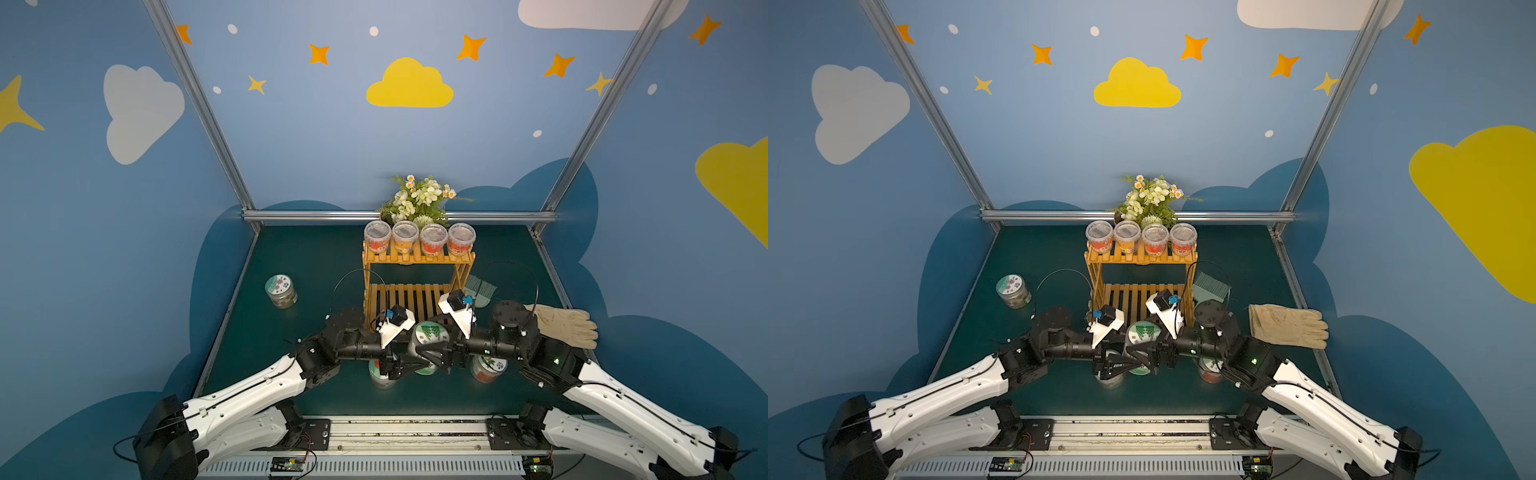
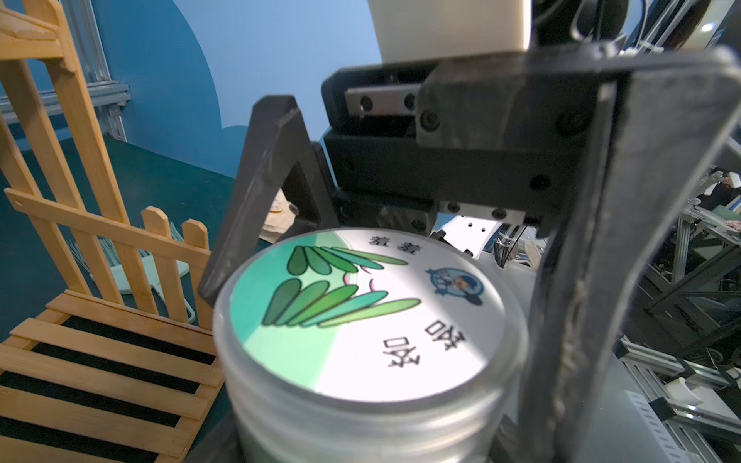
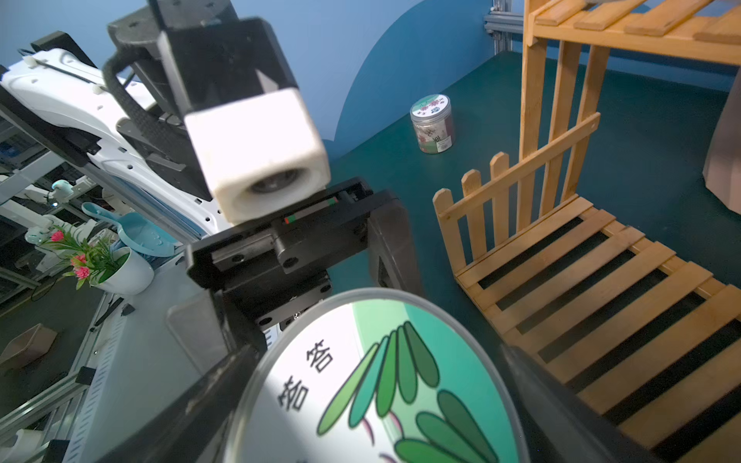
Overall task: Place the seed container on the shelf
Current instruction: Pick up the seed jar at the center of the board, then place the seed jar on the shelf.
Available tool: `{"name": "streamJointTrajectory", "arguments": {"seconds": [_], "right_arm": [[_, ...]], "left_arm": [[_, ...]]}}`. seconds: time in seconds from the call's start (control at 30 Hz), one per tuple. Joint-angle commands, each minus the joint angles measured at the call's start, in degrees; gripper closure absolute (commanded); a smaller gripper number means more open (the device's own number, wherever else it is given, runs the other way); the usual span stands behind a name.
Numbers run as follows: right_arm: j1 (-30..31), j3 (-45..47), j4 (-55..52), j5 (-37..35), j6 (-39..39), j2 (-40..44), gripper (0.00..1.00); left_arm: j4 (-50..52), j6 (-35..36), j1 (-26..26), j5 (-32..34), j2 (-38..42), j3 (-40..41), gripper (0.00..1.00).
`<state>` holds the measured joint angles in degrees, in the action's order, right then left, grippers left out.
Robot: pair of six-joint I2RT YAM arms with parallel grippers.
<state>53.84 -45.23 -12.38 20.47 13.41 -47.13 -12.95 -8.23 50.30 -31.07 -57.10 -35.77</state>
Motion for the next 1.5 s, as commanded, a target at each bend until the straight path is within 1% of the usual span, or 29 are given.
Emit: {"name": "streamJointTrajectory", "arguments": {"seconds": [0.0, 0.13, 0.23, 0.3, 0.4, 0.5, 0.57, 0.63, 0.7, 0.87, 1.0, 1.1, 1.17, 1.23, 1.37, 1.47], "right_arm": [[0.3, 2.0, 4.7, 0.5, 1.2, 1.8, 0.02], [0.3, 3.3, 6.1, 0.2, 2.0, 3.2, 0.03], [0.3, 3.1, 6.4, 1.0, 2.6, 2.7, 0.12], [0.3, 2.9, 6.9, 1.7, 3.1, 2.2, 0.23], [0.3, 2.5, 7.2, 1.7, 3.5, 1.7, 0.27], [0.6, 2.4, 7.1, -0.2, 2.7, 1.1, 0.28], [1.0, 2.2, 6.0, -3.1, 1.8, 0.7, 0.28], [2.0, 2.3, 4.4, -9.6, 1.4, 0.4, 0.28], [3.4, 3.0, 3.8, -15.0, 0.2, 0.1, 0.29], [6.0, 5.2, 6.0, -24.5, -0.4, -1.0, 0.29], [7.7, 6.4, 9.9, -30.6, -0.2, -3.7, 0.30], [8.7, 9.0, 15.0, -33.4, -0.3, -6.6, 0.30], [9.1, 9.5, 18.2, -34.9, -0.4, -8.8, 0.30], [9.2, 9.5, 20.6, -35.8, -1.0, -11.5, 0.30], [9.3, 7.4, 21.5, -36.3, -2.4, -16.8, 0.30], [9.1, 7.0, 23.4, -37.7, -3.7, -20.9, 0.29]], "left_arm": [[-6.1, -1.7, 0.1, 0.3, 1.9, 0.2, 0.23], [-6.4, -1.9, 0.1, -0.3, 2.0, 0.1, 0.23], [-6.6, -2.0, 0.4, -0.6, 1.8, -0.1, 0.23], [-6.6, -2.0, 0.5, -0.4, 1.8, -0.1, 0.23], [-5.9, -1.9, 0.6, 0.3, 2.2, 0.0, 0.19], [-2.3, -0.6, 0.7, 1.5, 3.0, -0.3, 0.12], [2.3, 0.8, 0.8, 3.0, 3.9, -0.9, 0.08], [8.7, 2.6, 0.7, 5.5, 5.4, -1.5, 0.04], [13.7, 2.2, 0.8, 9.5, 7.6, -1.1, 0.01], [20.5, -0.9, 0.7, 19.9, 15.3, 2.3, 0.00], [26.8, -4.4, 0.5, 27.5, 21.4, 2.4, 0.00], [29.7, -6.1, 0.2, 30.7, 23.8, 2.1, 0.00], [31.0, -6.9, 0.0, 31.2, 24.0, 1.9, 0.00], [32.9, -8.7, -0.2, 32.1, 23.1, 1.0, 0.00], [34.6, -10.5, -0.4, 33.0, 20.4, 0.0, 0.00], [34.8, -12.4, -0.5, 36.2, 20.0, 0.1, 0.00]]}}
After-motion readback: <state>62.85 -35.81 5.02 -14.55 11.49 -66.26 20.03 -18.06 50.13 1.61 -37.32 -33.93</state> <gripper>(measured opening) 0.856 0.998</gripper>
